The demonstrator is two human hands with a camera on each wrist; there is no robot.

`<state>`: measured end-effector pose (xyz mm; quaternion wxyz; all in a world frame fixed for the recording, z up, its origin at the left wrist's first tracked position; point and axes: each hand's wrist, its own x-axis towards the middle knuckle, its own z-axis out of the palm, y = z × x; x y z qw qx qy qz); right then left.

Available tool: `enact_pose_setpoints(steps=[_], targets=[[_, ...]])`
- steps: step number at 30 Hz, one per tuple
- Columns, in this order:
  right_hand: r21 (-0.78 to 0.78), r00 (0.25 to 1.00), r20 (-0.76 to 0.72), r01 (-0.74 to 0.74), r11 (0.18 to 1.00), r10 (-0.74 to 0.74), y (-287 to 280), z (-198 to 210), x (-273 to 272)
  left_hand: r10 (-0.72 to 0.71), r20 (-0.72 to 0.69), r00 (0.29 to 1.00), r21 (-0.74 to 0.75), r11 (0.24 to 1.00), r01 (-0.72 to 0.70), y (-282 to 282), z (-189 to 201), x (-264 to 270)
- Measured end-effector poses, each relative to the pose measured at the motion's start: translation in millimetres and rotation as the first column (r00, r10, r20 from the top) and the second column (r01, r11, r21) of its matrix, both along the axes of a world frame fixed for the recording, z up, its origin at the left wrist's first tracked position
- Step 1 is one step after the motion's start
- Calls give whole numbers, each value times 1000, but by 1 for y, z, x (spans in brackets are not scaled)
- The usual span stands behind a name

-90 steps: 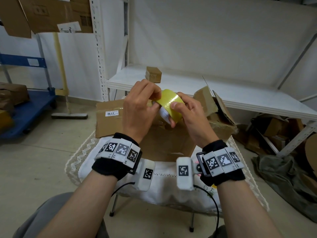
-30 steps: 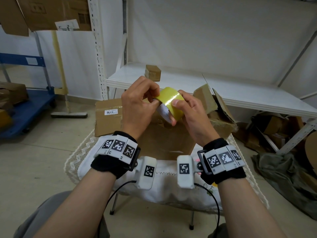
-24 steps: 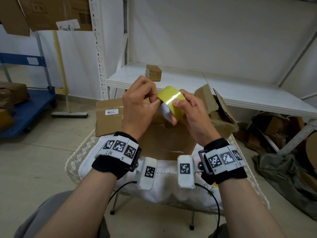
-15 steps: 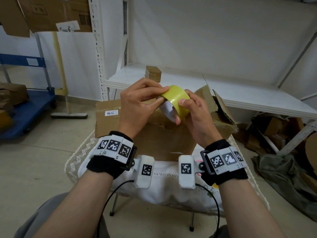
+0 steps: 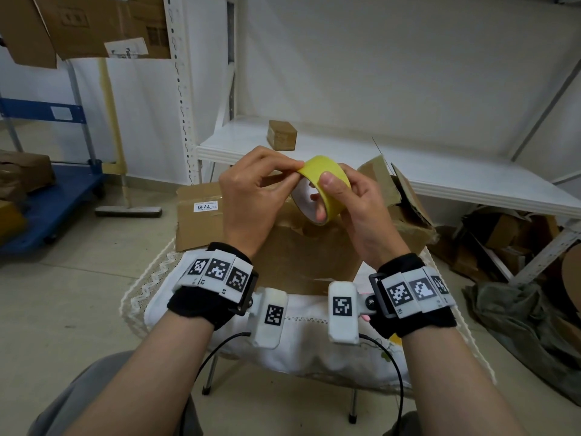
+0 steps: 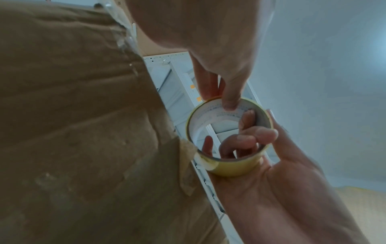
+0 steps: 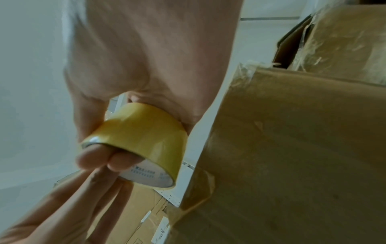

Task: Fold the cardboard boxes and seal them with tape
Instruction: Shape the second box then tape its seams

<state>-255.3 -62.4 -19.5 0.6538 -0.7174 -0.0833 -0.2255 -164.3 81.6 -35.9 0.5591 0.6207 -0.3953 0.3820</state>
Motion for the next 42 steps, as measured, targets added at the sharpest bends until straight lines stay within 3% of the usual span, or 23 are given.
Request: enact_pose_setpoints(steps=[11,19,42], targets=[[19,1000,-7,-18,1000,18,-2,1,-5,16,-7,1000,240,971,-14,-7,-1,5],[28,1000,-7,-25,999,26,0,0,-4,79,35,996,237,968,-85,-9,-3,5],[48,1000,-17,-23,999,24,0,-1,-2,45,7,999,209,977,-45,-8,-1,0]])
